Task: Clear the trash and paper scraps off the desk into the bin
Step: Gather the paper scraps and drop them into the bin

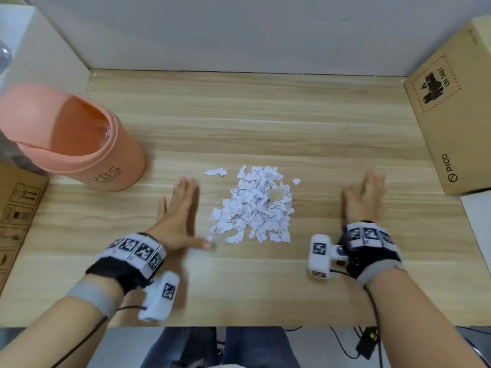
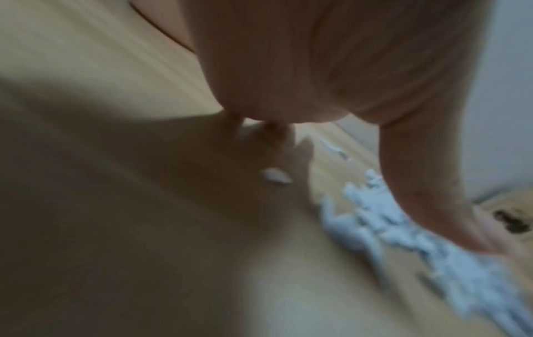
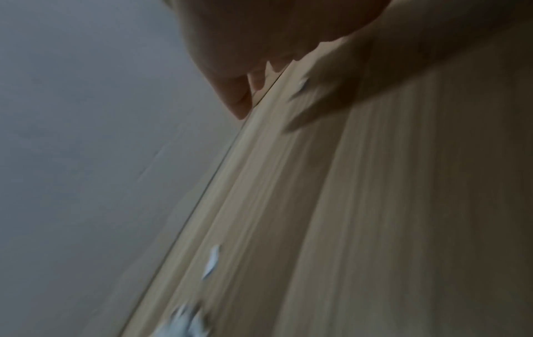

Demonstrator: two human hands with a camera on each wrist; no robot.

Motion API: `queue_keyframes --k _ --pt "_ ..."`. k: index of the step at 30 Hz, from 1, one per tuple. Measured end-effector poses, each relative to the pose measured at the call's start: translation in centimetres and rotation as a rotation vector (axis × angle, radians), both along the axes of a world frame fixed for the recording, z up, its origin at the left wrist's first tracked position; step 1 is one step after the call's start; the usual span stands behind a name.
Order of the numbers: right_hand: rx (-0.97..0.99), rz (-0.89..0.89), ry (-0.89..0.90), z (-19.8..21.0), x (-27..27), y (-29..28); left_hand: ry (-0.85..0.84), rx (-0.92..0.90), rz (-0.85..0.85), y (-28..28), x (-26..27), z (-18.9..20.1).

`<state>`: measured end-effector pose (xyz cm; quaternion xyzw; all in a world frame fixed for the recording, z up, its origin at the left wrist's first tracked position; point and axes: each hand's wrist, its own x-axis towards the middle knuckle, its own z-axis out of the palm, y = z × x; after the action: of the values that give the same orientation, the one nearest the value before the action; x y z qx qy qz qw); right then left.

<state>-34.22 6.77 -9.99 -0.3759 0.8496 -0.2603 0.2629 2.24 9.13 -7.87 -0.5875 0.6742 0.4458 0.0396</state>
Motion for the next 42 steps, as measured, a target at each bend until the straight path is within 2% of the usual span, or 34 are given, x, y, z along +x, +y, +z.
queue_keyframes --k 2,4,8,11,14,17,19,21,23,25,28,30,32,34,37,42 --pt "0.102 0.045 0.008 -0.1 -1.1 0.5 -0.135 0.007 -0.105 1.3 1.0 -0.7" --pt "0.104 0.224 0.015 -0.2 0.2 0.8 -0.221 -0.006 -0.17 1.6 0.4 -1.0" --pt "0.102 0.612 -0.034 -0.1 6.1 1.2 -0.248 -0.026 -0.221 -0.2 -3.5 -1.2" --pt "0.115 0.786 -0.084 -0.2 9.7 1.6 -0.23 -0.062 -0.274 -1.7 -6.4 -1.3" --pt "0.12 0.845 -0.119 -0.4 11.0 1.6 -0.12 -0.032 -0.232 -2.8 -7.5 -0.5" --pt "0.107 0.811 -0.201 0.4 10.5 1.6 -0.003 -0.073 -0.154 -3.7 -6.4 2.3" --pt "0.103 0.756 -0.251 1.0 9.9 1.6 0.076 -0.18 -0.104 -4.4 -4.8 5.1" --pt "0.105 0.756 -0.263 1.4 9.9 1.6 0.12 -0.371 -0.039 -5.2 -2.7 8.3" --pt "0.152 0.872 -0.13 1.9 10.5 1.3 0.108 -0.599 0.074 -6.1 -0.4 11.5" --pt "0.255 1.034 0.087 2.5 11.6 0.7 0.094 -0.781 0.225 -6.9 2.3 14.3" --pt "0.34 1.205 0.32 2.5 13.0 -0.3 0.062 -0.956 0.415 -7.8 6.5 16.3" --pt "0.33 1.228 0.415 1.9 13.7 -0.8 -0.017 -0.943 0.512 -8.1 9.4 15.9" --pt "0.267 1.155 0.434 1.6 14.5 -1.0 -0.082 -0.815 0.606 -8.3 11.6 14.6" --pt "0.214 1.053 0.41 1.6 15.3 -1.0 -0.062 -0.69 0.659 -8.2 12.8 13.1" --pt "0.189 1.0 0.364 1.7 16.0 -1.5 -0.015 -0.622 0.706 -7.8 12.9 12.0" --pt "0.237 1.038 0.25 1.9 15.3 -2.9 0.033 -0.544 0.696 -7.6 10.7 11.7"
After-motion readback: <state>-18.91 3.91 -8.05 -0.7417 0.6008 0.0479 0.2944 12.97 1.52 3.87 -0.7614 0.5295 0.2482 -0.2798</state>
